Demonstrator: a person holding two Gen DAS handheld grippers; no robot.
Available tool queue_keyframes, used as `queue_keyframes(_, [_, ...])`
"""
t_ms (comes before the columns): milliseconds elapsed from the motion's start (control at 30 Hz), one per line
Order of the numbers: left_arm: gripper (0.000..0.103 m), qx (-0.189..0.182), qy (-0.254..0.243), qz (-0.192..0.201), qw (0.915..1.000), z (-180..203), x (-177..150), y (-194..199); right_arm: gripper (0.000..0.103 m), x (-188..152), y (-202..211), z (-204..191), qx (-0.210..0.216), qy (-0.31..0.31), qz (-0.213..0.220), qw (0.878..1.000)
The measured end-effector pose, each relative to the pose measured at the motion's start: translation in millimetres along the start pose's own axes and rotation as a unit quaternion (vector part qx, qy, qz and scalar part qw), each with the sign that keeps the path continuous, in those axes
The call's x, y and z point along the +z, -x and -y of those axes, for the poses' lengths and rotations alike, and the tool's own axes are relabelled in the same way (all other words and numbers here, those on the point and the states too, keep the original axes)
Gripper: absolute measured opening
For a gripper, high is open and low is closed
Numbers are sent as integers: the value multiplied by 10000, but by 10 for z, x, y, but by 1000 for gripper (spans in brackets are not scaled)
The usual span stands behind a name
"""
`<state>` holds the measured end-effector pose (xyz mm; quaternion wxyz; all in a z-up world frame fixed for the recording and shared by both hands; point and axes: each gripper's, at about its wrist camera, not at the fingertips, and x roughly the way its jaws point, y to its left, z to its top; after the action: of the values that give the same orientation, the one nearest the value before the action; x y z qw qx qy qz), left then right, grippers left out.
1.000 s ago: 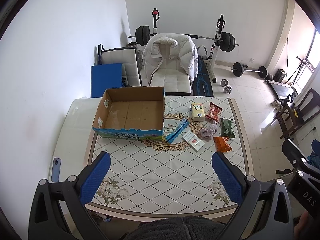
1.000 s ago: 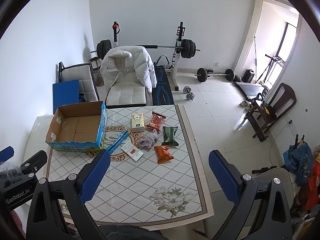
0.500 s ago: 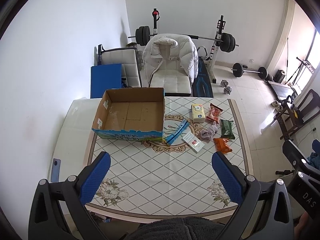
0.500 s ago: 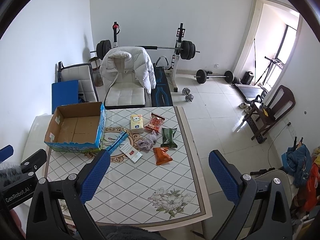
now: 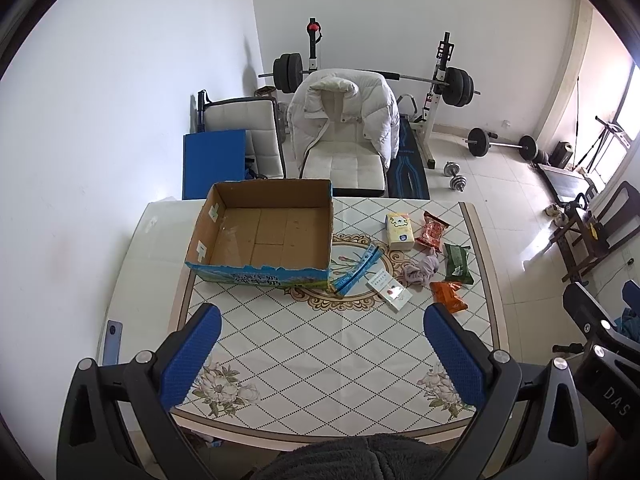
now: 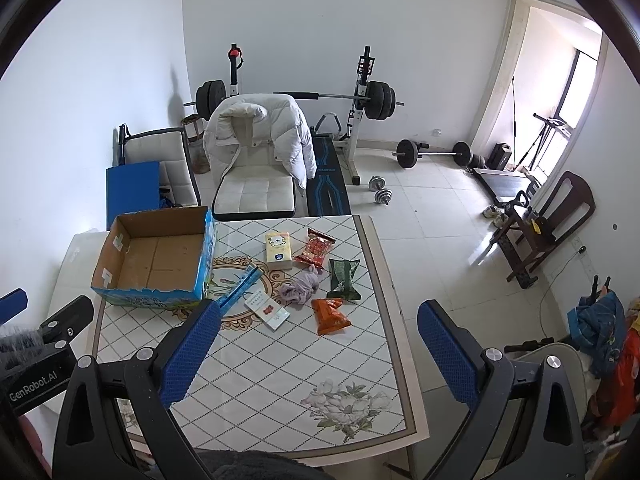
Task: Organize soft objects
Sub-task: 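Grasp the yellow tissue pack with the left tool while the right grasps the green bag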
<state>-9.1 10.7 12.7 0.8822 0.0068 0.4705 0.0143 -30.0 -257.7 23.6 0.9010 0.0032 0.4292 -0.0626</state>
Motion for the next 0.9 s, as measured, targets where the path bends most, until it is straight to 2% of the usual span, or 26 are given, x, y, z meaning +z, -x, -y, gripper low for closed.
queue_keyframes(200, [103, -78, -37, -128, 9999, 56, 106, -170, 101, 65, -250, 92, 160, -172, -226, 9995])
queue_keyframes(333, [103, -208, -128, -397, 9989, 144, 244, -571, 101, 159, -781, 353, 218, -443, -645, 9967])
queue_keyframes(467, [103, -361, -234, -940, 9946, 300, 405, -1295, 101, 213, -1671, 649, 161, -490, -1376, 9891])
queue_keyframes(633, [103, -270, -673, -1490, 9862, 643, 574, -2367, 101, 155, -3152, 887, 380, -512, -2412, 9684])
queue_keyframes(767, [102, -586, -723, -2258, 9697, 1039, 679, -3247, 101, 83, -4254, 957, 423, -563, -3018, 9508])
queue_keyframes(900, [102, -677, -837, -2706, 9566, 1463, 886, -3949, 100, 54, -5057, 933, 385, -616, -3362, 9390])
